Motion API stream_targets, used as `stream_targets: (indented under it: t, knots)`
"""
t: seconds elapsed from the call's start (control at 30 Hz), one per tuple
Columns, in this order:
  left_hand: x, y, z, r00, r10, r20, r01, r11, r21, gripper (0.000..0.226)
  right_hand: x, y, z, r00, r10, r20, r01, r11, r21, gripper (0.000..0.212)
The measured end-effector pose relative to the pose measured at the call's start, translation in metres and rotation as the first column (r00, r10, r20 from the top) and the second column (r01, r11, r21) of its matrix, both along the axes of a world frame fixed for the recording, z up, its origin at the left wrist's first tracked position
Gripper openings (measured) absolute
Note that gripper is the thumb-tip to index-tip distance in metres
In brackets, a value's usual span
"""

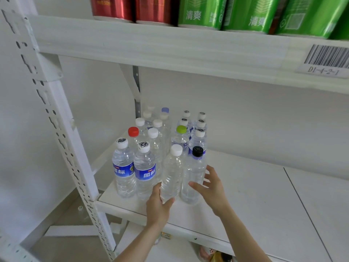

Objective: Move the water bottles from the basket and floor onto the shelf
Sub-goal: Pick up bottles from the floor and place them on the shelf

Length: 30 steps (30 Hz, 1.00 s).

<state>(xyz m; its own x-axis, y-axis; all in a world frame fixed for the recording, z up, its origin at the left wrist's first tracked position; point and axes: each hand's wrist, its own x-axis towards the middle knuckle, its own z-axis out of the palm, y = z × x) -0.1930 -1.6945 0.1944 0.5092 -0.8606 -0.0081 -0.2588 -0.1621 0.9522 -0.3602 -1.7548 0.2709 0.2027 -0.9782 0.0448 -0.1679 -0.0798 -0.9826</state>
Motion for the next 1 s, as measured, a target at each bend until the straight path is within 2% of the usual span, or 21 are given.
stream_targets:
  t: [0.23,0.77,0.9,1.0]
  knots:
    - [-0.005,-0.018,0.005,0.999,0.006,0.034,-0.006,1.000,0.010,0.073,0.008,-0.008,0.007,0.999,-0.044,0.017,0.044,0.999,0.000,0.064]
    - [0.001,-0.033,0.008,0.996,-0.046,0.070,0.039,0.995,0.090,0.079,0.005,-0.016,0.005,1.000,-0.018,0.002,0.018,0.998,0.057,0.067]
    - [0.006,-0.022,0.013,0.989,-0.117,0.094,0.109,0.990,0.089,0.080,0.005,-0.010,0.010,0.998,-0.039,-0.057,0.040,0.999,0.029,0.064]
    - [0.008,-0.002,0.023,0.972,-0.173,0.158,0.162,0.984,0.076,0.075,0.003,0.001,0.011,0.980,-0.104,-0.171,0.099,0.994,-0.038,0.066]
